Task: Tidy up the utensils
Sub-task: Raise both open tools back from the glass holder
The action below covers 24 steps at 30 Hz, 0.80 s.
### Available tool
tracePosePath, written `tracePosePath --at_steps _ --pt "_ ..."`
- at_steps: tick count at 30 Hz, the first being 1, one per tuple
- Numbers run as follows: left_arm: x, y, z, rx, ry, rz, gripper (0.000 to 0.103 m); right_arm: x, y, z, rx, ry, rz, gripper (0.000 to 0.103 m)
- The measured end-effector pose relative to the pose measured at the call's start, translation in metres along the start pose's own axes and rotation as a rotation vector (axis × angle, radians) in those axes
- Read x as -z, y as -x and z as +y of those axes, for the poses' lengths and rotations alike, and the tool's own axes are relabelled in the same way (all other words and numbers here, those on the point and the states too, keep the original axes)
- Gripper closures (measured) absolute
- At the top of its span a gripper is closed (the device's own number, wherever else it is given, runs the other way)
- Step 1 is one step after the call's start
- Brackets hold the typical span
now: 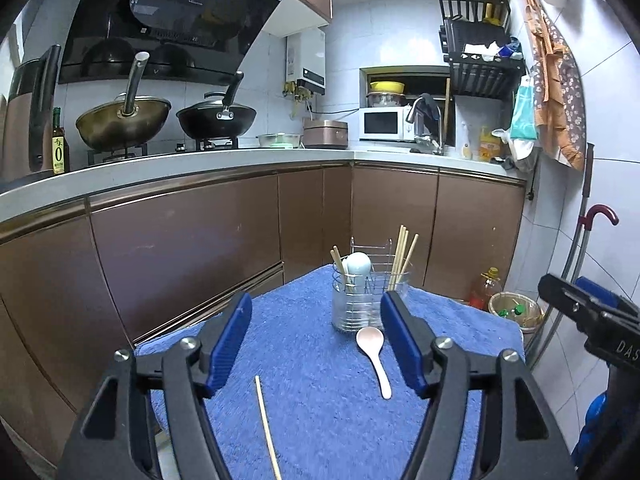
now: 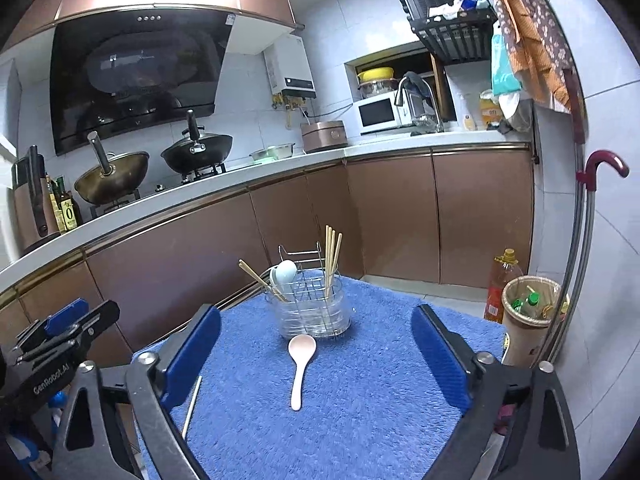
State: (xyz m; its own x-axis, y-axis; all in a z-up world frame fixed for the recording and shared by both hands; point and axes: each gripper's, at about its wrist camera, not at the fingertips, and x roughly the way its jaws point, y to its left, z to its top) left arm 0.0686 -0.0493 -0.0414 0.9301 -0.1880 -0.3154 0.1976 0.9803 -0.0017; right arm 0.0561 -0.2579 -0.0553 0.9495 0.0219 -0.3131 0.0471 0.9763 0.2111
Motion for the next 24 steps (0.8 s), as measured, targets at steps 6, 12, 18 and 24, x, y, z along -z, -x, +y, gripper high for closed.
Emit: tracePosePath --at_steps 6,12,18,24 --pt "0.003 0.02 0.005 0.006 -0.012 -0.014 0.035 0.001 0.017 0.012 0.008 0.017 -0.023 0.0" --pt "0.01 0.042 0.01 0.007 -0.023 -0.034 0.034 0.007 0.029 0.022 0.015 0.033 -0.026 0.0" --pt "0.012 0.055 0.019 0.0 -0.022 -0.048 0.034 0.014 0.038 0.028 0.027 0.025 -0.05 0.0" --pt "0.014 0.066 0.026 -0.003 -0.017 -0.065 0.033 0.015 0.048 0.031 0.038 0.02 -0.068 0.0"
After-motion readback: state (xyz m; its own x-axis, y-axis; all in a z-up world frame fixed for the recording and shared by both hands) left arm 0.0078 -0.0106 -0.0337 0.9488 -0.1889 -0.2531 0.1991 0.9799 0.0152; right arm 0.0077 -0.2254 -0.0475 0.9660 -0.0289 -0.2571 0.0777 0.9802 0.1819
